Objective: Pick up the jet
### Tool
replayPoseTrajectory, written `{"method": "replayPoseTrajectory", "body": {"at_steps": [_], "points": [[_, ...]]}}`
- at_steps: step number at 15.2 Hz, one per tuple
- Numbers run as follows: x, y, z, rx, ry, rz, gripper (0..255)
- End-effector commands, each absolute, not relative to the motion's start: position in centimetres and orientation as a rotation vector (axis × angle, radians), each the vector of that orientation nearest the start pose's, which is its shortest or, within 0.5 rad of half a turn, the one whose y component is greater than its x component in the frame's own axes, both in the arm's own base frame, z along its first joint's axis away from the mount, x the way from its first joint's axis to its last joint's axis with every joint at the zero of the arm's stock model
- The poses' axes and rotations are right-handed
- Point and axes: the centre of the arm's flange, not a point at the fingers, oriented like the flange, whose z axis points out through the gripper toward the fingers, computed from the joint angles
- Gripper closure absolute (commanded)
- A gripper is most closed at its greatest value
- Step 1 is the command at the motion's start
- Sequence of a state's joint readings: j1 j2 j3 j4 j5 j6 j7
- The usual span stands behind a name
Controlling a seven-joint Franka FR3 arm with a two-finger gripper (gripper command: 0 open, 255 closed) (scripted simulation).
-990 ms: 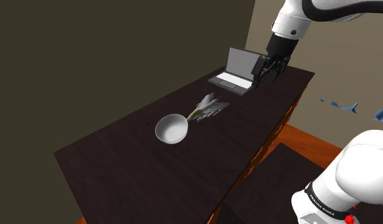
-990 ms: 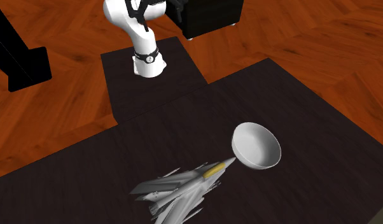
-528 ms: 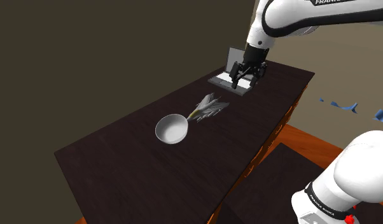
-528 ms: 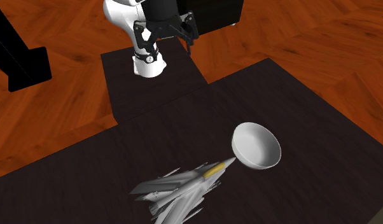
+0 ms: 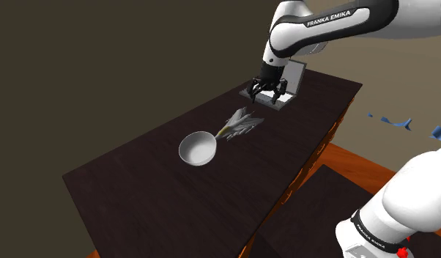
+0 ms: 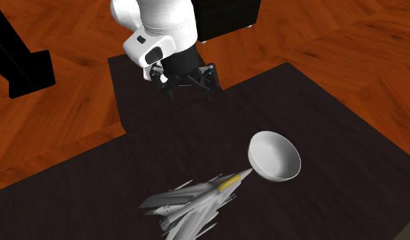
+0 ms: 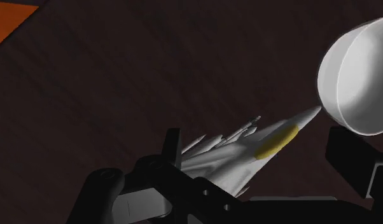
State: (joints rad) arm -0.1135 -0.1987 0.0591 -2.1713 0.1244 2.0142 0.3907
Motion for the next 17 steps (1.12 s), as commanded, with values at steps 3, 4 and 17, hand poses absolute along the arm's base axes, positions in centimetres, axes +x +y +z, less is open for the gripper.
{"method": "replayPoseTrajectory", "body": {"at_steps": [3, 4, 17], "points": [[54.0, -3.4, 45.4, -2.905, 0.897, -0.020, 0], [55.0, -3.8, 44.6, -2.895, 0.933, -0.016, 0], [66.5, -12.0, 34.5, -2.727, 1.396, 0.040, 0]]}}
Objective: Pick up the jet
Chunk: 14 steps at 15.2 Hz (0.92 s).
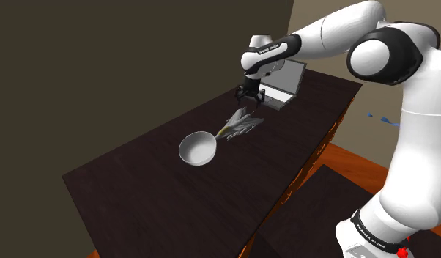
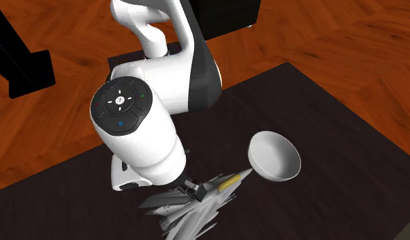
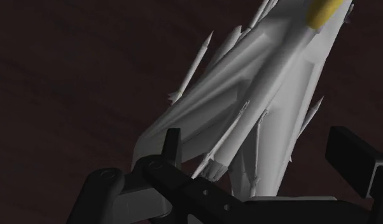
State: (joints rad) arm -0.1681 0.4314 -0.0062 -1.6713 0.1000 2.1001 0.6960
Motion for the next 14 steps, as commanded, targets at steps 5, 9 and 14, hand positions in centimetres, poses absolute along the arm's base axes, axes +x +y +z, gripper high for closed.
{"method": "replayPoseTrajectory", "body": {"at_steps": [5, 9, 14], "points": [[69.3, -15.1, 30.9, -2.662, 1.530, 0.057, 0], [69.3, -15.1, 28.8, -2.662, 1.530, 0.057, 0], [69.3, -15.1, 27.4, -2.662, 1.530, 0.057, 255]]}}
